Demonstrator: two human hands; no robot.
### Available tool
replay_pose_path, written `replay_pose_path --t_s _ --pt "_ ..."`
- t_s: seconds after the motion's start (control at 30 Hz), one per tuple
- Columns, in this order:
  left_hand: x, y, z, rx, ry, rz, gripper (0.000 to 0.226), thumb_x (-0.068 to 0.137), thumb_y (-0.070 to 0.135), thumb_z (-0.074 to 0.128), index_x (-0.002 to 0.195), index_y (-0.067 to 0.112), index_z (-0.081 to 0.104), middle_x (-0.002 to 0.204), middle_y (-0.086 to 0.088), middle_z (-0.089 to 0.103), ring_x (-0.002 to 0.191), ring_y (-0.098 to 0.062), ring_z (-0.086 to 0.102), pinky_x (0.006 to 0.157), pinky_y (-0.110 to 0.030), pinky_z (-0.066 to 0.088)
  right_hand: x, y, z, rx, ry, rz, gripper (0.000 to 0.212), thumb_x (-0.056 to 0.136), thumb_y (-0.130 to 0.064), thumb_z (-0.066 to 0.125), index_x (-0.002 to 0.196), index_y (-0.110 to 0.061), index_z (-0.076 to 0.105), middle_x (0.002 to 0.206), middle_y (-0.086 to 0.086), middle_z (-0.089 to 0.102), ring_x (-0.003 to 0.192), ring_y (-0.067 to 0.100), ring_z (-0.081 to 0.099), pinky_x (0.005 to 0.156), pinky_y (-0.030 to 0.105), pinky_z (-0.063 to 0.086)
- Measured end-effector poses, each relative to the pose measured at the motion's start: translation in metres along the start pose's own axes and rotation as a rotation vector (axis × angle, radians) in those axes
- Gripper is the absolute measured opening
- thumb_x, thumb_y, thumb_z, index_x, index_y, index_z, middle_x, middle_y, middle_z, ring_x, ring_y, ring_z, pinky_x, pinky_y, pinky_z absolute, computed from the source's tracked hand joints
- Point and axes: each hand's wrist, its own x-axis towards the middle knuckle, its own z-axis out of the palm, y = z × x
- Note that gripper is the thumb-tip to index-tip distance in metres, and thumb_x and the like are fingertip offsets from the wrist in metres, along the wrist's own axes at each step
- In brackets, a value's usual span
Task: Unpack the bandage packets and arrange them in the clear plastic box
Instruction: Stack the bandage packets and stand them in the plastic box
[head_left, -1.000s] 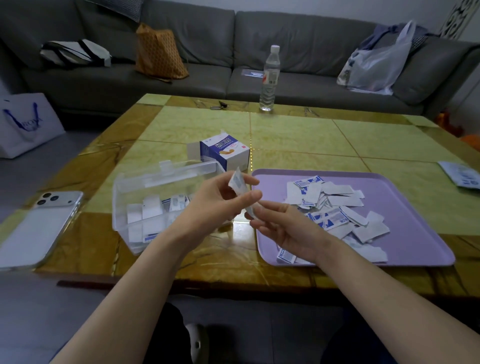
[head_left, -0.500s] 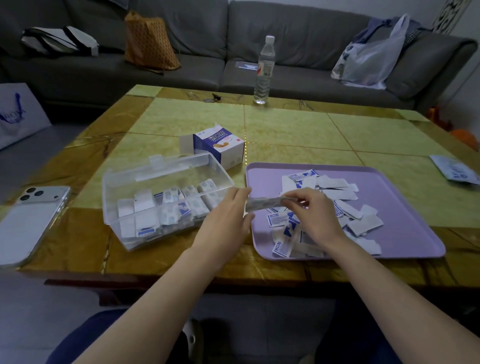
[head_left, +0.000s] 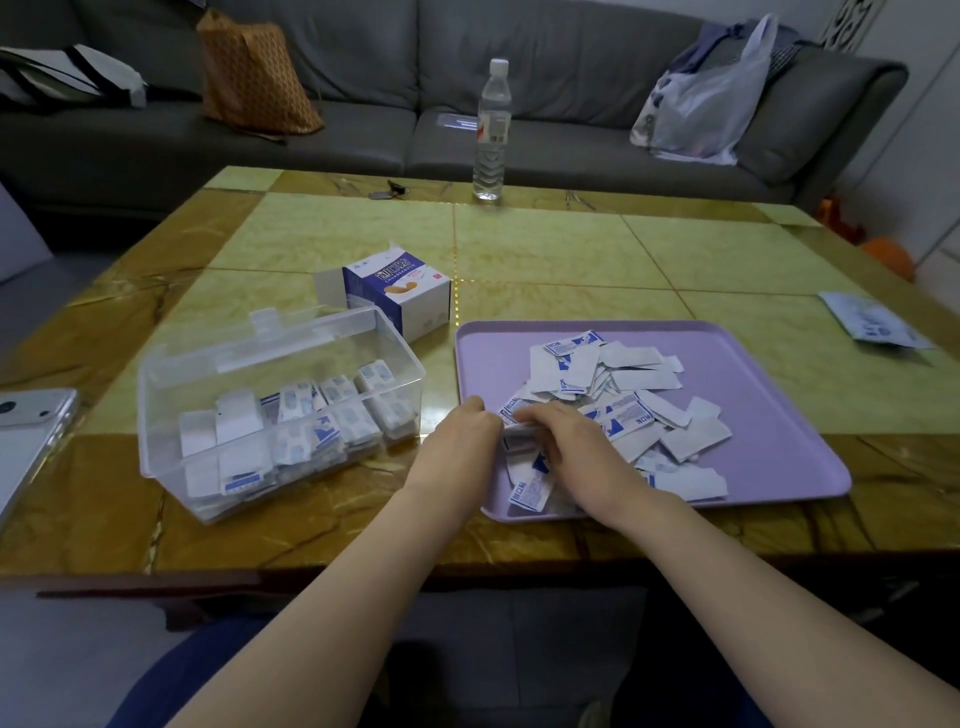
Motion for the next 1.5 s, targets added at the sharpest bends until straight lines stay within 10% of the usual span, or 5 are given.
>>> replay_pose_path --t_s 0.33,0.5,0.73,1.17,1.5 --pt "-0.007 0.007 -0.024 0.034 0.269 0.050 0.015 0.092 0.004 0.044 0.101 0.016 0.047 0.097 -0.002 0.053 0.084 -0.020 0.048 0.062 -0.026 0.032 -0.006 -0.005 -0.008 -0.006 0.163 -0.059 0.018 0.097 -0.009 0.042 0.101 -0.016 0.058 0.091 0.000 0.061 0.086 0.017 0.055 0.077 0.036 0.045" --pt "-0.021 0.002 -0.044 -0.145 0.483 0.081 0.011 0.098 0.016 0.041 0.097 0.011 0.051 0.090 -0.004 0.058 0.075 -0.023 0.053 0.061 -0.034 0.042 -0.013 -0.034 -0.011 0.158 0.219 -0.132 0.025 0.099 -0.013 0.039 0.114 -0.013 0.058 0.090 -0.008 0.060 0.084 -0.010 0.056 0.073 0.002 0.038" --pt "-0.038 -0.023 -0.061 -0.181 0.578 0.103 0.008 0.095 0.011 0.046 0.098 0.012 0.054 0.091 -0.003 0.059 0.079 -0.023 0.051 0.060 -0.031 0.034 -0.002 -0.075 -0.017 0.149 0.349 -0.189 0.018 0.094 -0.010 0.051 0.104 -0.016 0.064 0.079 -0.008 0.066 0.070 0.001 0.059 0.060 0.009 0.042" --pt "-0.078 -0.093 -0.104 -0.290 0.737 0.047 0.013 0.091 0.016 0.047 0.100 0.015 0.056 0.090 0.008 0.054 0.077 -0.009 0.046 0.069 -0.025 0.038 0.040 -0.167 -0.012 0.139 0.100 -0.278 0.013 0.082 -0.012 0.070 0.094 -0.013 0.075 0.072 -0.022 0.061 0.066 -0.016 0.057 0.069 0.002 0.042" --pt "-0.108 -0.157 -0.109 -0.192 0.464 -0.538 0.041 0.095 0.020 0.043 0.136 0.014 0.040 0.136 -0.007 0.042 0.127 -0.029 0.037 0.106 -0.047 0.028 0.091 -0.203 0.028 0.333 -0.184 0.116 0.010 0.080 -0.008 0.071 0.089 -0.003 0.071 0.085 0.006 0.069 0.062 0.009 0.064 0.063 0.017 0.057"
